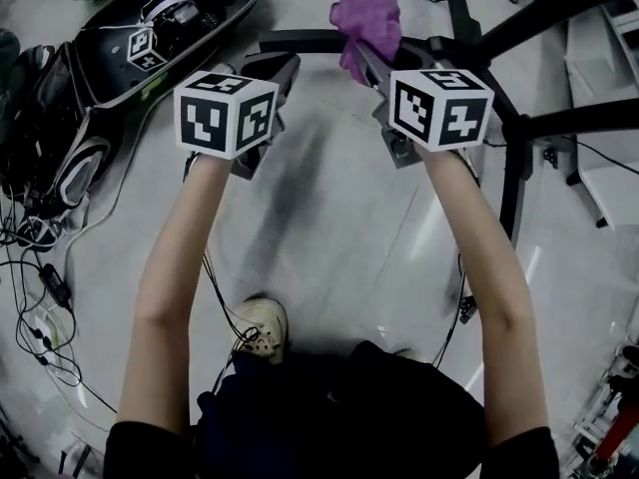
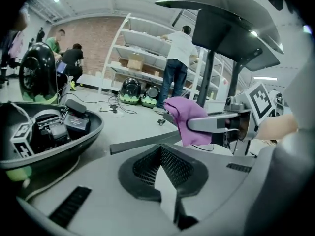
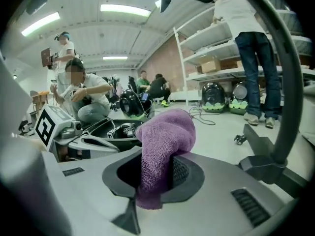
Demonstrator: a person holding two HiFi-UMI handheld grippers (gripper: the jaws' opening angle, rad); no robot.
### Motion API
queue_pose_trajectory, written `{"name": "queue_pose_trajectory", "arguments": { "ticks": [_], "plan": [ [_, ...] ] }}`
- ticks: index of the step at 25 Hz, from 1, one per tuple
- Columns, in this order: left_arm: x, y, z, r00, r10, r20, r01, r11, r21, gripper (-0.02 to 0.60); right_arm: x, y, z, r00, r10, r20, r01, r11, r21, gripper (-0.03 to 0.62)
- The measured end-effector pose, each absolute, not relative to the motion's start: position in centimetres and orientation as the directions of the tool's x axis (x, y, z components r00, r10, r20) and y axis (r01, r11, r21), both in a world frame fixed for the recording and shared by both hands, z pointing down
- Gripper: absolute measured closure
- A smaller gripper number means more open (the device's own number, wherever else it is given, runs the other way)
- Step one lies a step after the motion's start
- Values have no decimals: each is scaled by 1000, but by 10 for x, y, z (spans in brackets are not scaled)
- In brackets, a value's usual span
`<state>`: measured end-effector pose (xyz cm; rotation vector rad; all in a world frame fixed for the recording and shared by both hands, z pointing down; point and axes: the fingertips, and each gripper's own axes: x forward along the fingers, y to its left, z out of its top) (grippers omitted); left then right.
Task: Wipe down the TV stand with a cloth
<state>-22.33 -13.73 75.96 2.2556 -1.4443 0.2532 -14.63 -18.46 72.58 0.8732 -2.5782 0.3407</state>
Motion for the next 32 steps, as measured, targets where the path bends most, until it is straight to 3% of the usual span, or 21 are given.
{"name": "queue_pose_trajectory", "arguments": {
  "ticks": [2,6,12,26,32],
  "plan": [
    [-246,-138,764,401,-832,383,-909,-311,277,577,-174,-187,737,-751,-494,438,-594,795,-123,505],
    [-272,-136,780,366,-835,411,-925,-281,254,577,-211,-177,750,-828,-462,318,-552,773,-313,505],
    [-286,-139,801,339,-834,436,-933,-238,269,577,-252,-162,778,-814,-403,418,-494,859,-134,505],
    [-322,-162,776,279,-849,448,-960,-230,162,577,-284,-180,815,-802,-389,454,-556,763,-329,505],
    [-296,-192,789,308,-760,573,-940,-337,58,577,-279,-181,822,-797,-378,472,-569,733,-373,505]
  ]
}}
